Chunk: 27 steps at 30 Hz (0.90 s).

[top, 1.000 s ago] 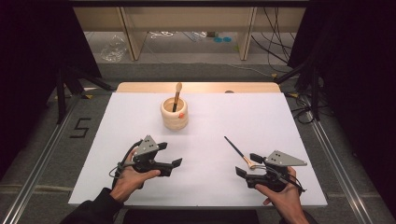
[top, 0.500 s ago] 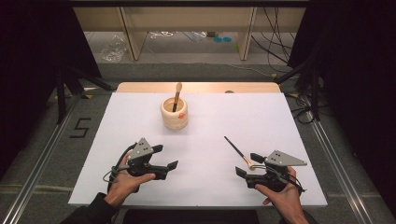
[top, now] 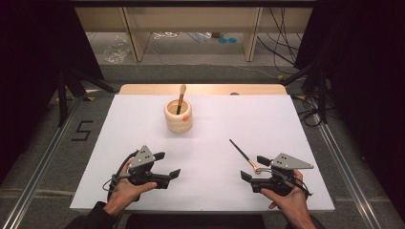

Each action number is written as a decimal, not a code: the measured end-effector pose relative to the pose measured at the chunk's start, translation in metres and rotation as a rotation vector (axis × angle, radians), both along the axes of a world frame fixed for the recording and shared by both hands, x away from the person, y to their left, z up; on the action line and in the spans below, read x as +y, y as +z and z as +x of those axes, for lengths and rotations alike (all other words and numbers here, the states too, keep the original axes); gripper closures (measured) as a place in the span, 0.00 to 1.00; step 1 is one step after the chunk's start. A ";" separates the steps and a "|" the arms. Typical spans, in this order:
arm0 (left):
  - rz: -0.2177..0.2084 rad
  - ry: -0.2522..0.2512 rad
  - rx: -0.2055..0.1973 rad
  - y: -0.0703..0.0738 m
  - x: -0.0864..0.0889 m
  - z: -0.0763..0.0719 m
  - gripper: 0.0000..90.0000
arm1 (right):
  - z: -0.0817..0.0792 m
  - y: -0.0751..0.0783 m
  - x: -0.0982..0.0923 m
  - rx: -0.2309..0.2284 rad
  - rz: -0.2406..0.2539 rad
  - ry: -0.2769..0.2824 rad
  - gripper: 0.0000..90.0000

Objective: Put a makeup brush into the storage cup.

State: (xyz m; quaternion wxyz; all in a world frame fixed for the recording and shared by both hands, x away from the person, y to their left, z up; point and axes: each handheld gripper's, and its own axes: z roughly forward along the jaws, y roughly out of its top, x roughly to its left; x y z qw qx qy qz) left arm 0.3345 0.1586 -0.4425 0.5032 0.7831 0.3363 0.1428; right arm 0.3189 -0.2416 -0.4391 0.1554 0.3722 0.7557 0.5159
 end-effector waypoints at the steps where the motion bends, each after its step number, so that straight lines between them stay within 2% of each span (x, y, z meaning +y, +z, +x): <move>1: 0.005 -0.003 0.002 0.000 0.000 -0.001 0.18 | -0.001 0.002 -0.001 0.009 -0.024 -0.004 0.18; 6: 0.027 -0.020 -0.009 -0.003 -0.002 -0.004 0.18 | 0.003 0.002 -0.001 0.021 -0.042 -0.002 0.20; 8: 0.021 -0.017 0.000 -0.004 -0.002 -0.005 0.18 | 0.006 0.002 -0.001 0.014 -0.069 -0.007 0.20; 10: 0.020 -0.025 -0.006 -0.004 -0.002 -0.006 0.18 | 0.008 0.003 -0.001 0.037 -0.095 -0.004 0.20; 11: 0.019 -0.025 -0.007 -0.003 -0.002 -0.006 0.18 | 0.011 0.003 -0.001 0.030 -0.109 -0.012 0.20; 13: 0.022 -0.026 -0.012 -0.002 -0.003 -0.007 0.18 | 0.014 0.004 -0.001 0.063 -0.150 -0.012 0.20; 17: 0.033 -0.038 -0.022 -0.002 -0.002 -0.006 0.18 | 0.023 0.009 0.001 0.101 -0.223 -0.007 0.22; 20: 0.028 -0.036 -0.022 -0.002 -0.002 -0.005 0.18 | 0.033 0.011 0.002 0.121 -0.248 -0.013 0.24; 23: 0.028 -0.033 -0.016 -0.002 -0.001 -0.005 0.18 | 0.043 0.011 0.001 0.163 -0.277 -0.010 0.25; 25: 0.023 -0.027 -0.011 -0.002 -0.001 -0.006 0.18 | 0.052 0.011 0.000 0.193 -0.321 0.002 0.26; 26: 0.025 -0.031 -0.016 -0.002 -0.001 -0.006 0.18 | 0.054 0.009 0.000 0.190 -0.322 -0.003 0.26; 27: 0.023 -0.029 -0.015 -0.002 -0.001 -0.006 0.18 | 0.057 0.010 0.000 0.218 -0.340 0.010 0.26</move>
